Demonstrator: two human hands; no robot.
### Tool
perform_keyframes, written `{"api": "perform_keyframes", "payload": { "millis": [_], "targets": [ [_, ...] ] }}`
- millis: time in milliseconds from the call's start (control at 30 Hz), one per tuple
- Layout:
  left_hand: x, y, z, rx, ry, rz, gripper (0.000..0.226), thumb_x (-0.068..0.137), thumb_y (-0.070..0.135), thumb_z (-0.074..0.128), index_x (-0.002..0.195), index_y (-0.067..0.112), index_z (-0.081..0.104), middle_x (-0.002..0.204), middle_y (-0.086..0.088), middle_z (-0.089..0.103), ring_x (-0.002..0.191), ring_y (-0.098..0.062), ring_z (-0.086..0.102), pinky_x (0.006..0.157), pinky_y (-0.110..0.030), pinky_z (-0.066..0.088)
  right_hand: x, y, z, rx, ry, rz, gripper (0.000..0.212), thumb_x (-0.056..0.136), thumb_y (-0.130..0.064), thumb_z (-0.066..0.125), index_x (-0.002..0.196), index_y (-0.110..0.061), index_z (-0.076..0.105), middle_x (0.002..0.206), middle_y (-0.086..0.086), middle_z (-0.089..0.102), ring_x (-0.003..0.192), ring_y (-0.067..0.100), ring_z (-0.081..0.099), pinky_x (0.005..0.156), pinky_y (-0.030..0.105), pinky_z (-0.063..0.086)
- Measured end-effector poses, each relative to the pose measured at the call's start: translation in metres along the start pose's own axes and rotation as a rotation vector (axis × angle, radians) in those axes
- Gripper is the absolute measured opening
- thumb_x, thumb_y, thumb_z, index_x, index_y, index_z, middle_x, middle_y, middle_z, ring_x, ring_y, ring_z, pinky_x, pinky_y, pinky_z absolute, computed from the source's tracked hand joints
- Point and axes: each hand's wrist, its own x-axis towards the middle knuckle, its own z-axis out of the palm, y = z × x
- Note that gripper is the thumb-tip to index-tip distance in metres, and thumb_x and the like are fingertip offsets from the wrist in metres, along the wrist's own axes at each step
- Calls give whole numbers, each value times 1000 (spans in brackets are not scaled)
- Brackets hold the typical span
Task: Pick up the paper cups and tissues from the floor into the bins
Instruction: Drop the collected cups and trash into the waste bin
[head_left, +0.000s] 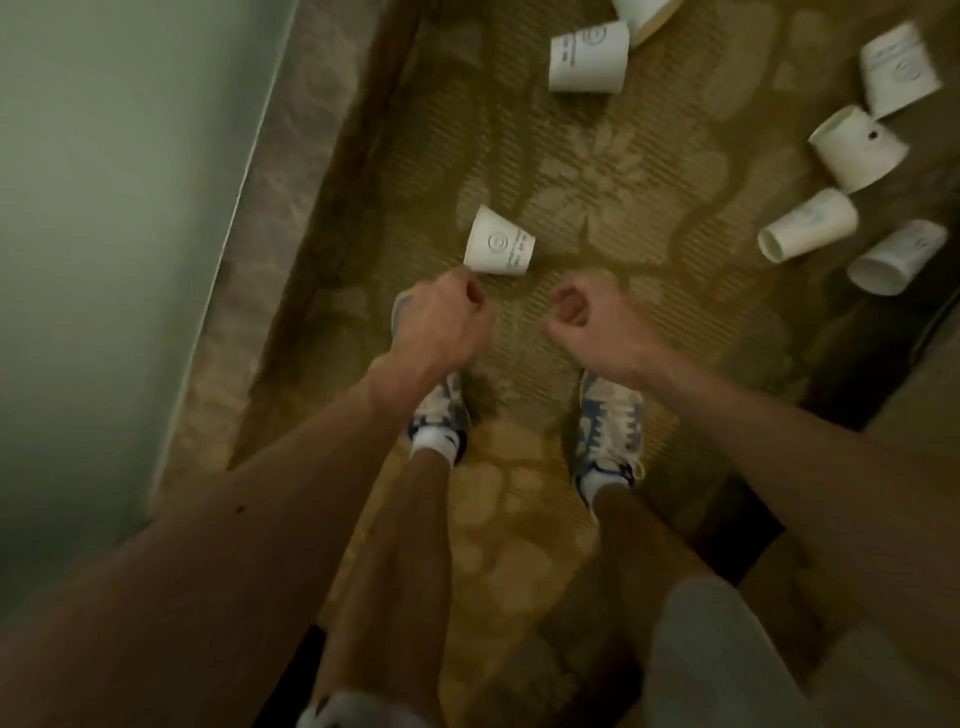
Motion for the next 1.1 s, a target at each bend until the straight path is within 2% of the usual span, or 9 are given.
{"api": "perform_keyframes", "payload": {
  "millis": [133,233,333,467,567,700,833,933,1100],
  "targets": [
    [62,-20,21,-165,-19,-100,39,90,32,62,126,19,58,119,-8,66,112,-27,59,97,-35,47,62,7,29,302,18,189,39,90,-41,65,125,-29,54,116,-3,61,104,17,62,94,42,53],
    [90,-32,35,-191,-1,-92,49,93,30,62,138,17,48,126,-8,60,114,-23,55,86,-28,40,87,14,44,406,-5,220,54,94,-45,58,143,-30,40,128,-3,55,110,16,56,99,42,49],
    [115,-37,49,-210,-12,-67,50,96,32,57,142,15,44,131,-10,57,118,-25,54,91,-31,41,107,20,51,487,-6,193,62,97,-44,53,151,-33,25,137,-4,50,114,14,53,99,38,47],
    [138,-32,61,-324,-30,-110,43,99,33,52,137,12,51,131,-9,59,117,-24,56,101,-38,47,130,27,51,526,19,146,69,99,-41,52,155,-29,13,125,-4,55,111,17,57,97,40,50],
    [140,-28,62,-327,22,-61,37,102,32,48,129,9,58,123,-10,64,108,-23,60,95,-36,51,140,38,48,575,49,134,65,99,-42,51,154,-30,19,120,-1,57,108,18,59,98,44,50],
    [131,-6,59,-186,-22,160,23,101,37,49,112,23,64,99,5,68,91,-11,64,80,-27,51,132,64,34,584,132,133,65,92,-57,54,149,-32,31,138,2,52,118,19,56,101,43,48],
    [127,37,72,-77,-172,361,23,99,39,53,104,23,68,92,9,71,80,-2,67,67,-26,51,118,100,-2,667,282,104,48,92,-55,57,130,-27,51,120,-6,60,94,4,62,73,24,54],
    [130,79,90,-59,-182,501,24,98,36,57,97,16,68,91,-2,72,86,-15,68,74,-39,55,113,128,-29,805,286,92,26,96,-42,57,114,-24,59,104,-8,66,81,1,67,56,17,53],
    [145,136,128,-258,-49,554,20,91,32,68,99,14,63,88,4,68,69,6,62,55,-9,45,120,169,-52,943,449,67,31,96,-33,59,122,-16,59,110,4,69,94,16,68,68,27,54]
  ]
}}
